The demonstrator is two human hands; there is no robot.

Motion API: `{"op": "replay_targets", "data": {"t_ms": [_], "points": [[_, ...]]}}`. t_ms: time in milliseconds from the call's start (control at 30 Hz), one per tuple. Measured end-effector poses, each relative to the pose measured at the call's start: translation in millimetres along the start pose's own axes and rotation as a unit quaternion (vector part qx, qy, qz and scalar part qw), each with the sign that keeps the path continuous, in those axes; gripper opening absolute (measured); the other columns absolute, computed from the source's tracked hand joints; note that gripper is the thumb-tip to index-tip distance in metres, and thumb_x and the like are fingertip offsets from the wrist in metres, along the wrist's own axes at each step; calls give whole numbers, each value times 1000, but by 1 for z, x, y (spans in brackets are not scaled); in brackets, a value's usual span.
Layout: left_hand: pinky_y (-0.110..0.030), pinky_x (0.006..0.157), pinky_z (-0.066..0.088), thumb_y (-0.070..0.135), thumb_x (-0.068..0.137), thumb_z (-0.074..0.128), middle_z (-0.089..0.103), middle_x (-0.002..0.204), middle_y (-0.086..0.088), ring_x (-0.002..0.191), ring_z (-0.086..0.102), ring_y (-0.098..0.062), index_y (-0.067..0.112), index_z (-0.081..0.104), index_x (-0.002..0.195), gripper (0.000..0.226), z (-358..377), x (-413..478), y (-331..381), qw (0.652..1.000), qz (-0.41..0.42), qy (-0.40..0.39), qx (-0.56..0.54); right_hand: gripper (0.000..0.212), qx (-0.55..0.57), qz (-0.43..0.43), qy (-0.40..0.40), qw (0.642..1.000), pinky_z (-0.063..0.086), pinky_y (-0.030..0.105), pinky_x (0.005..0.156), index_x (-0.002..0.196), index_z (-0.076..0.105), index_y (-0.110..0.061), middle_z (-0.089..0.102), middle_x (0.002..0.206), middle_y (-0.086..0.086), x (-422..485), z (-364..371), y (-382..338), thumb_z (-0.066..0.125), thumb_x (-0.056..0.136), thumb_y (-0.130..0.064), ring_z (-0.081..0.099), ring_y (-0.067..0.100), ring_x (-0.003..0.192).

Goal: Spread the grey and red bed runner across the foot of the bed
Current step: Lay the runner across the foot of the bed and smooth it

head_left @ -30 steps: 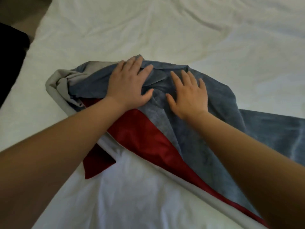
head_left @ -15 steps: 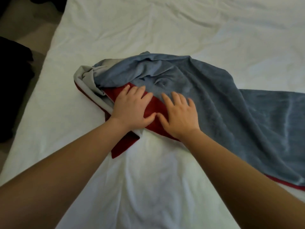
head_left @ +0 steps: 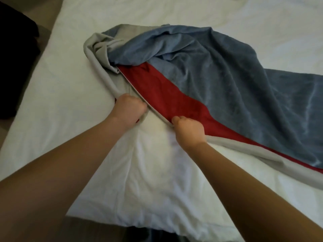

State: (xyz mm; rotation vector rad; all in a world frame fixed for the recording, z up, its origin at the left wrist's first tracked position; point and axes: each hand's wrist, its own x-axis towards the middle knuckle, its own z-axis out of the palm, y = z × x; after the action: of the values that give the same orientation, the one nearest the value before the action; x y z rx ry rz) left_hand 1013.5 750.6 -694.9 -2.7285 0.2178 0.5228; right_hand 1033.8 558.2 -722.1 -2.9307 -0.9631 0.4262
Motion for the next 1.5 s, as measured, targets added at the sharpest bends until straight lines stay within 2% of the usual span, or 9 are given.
{"op": "replay_targets", "data": {"t_ms": [167, 300, 433, 533, 633, 900, 1100, 1267, 1500], "points": [[-28, 80, 45, 15, 75, 66, 71, 87, -2, 84, 67, -21, 16, 70, 85, 11, 15, -52, -34, 994, 42, -28, 96, 20, -5, -66, -20, 998, 34, 28, 54, 93, 59, -12, 65, 87, 7, -60, 11, -5, 54, 77, -2, 63, 27, 73], [-30, 84, 43, 14, 77, 65, 68, 89, 0, 88, 64, -22, 19, 68, 83, 8, 20, -87, -61, 989, -10, -93, 110, 33, -7, -88, -17, 996, 29, 17, 35, 51, 56, -17, 53, 44, -1, -109, 12, -9, 78, 28, -6, 49, 19, 33], [-32, 88, 41, 17, 85, 57, 66, 100, -1, 96, 61, -23, 18, 64, 101, 18, 21, -105, -52, 995, -53, -66, 60, 32, 14, -112, -10, 994, 26, 17, 36, 49, 53, -17, 50, 43, -1, -138, 23, -8, 77, 30, -10, 44, 19, 31], [-36, 62, 53, 9, 72, 70, 67, 75, -7, 68, 65, -28, 11, 68, 83, 12, 21, -107, -9, 994, 25, 106, 14, 25, 23, -111, 29, 993, 31, 21, 37, 57, 57, -16, 54, 50, 1, -133, 23, -9, 79, 45, -17, 48, 21, 38], [-34, 59, 50, 13, 77, 44, 63, 76, -4, 69, 62, -25, 14, 66, 84, 23, 21, -95, 34, 981, 79, 176, -9, 17, 37, -104, 57, 992, 36, 27, 42, 75, 63, -13, 59, 66, 4, -117, 22, -15, 73, 65, -22, 55, 25, 51], [-27, 48, 45, 6, 68, 44, 53, 51, -3, 45, 54, -22, 14, 61, 55, 22, 31, -94, 50, 970, 151, 188, -10, 13, 110, -50, -37, 992, 37, 33, 58, 95, 58, -10, 63, 93, 10, -120, 35, -57, 50, 85, -7, 61, 30, 82], [-32, 49, 51, 3, 45, 83, 62, 59, -5, 52, 60, -25, 10, 67, 63, 25, 46, -139, 28, 987, 135, 66, -59, 15, 132, -119, -84, 981, 34, 34, 60, 98, 57, -10, 62, 99, 10, -128, 33, -91, 49, 86, -7, 59, 30, 85], [-35, 55, 48, 16, 75, 40, 63, 73, -8, 63, 61, -28, 8, 71, 85, 34, 46, -158, 5, 987, 68, 121, -81, 20, 118, -132, 6, 984, 38, 34, 66, 101, 59, -14, 59, 97, 7, -116, 10, -78, 56, 82, -19, 56, 28, 88], [-41, 69, 45, 29, 79, 50, 62, 95, -14, 80, 58, -34, 7, 62, 102, 34, 21, -127, -60, 980, -27, 178, -86, 45, 93, -107, 117, 983, 42, 37, 86, 125, 49, -17, 52, 123, 3, -41, -50, -69, 55, 83, -32, 50, 24, 111]]}}
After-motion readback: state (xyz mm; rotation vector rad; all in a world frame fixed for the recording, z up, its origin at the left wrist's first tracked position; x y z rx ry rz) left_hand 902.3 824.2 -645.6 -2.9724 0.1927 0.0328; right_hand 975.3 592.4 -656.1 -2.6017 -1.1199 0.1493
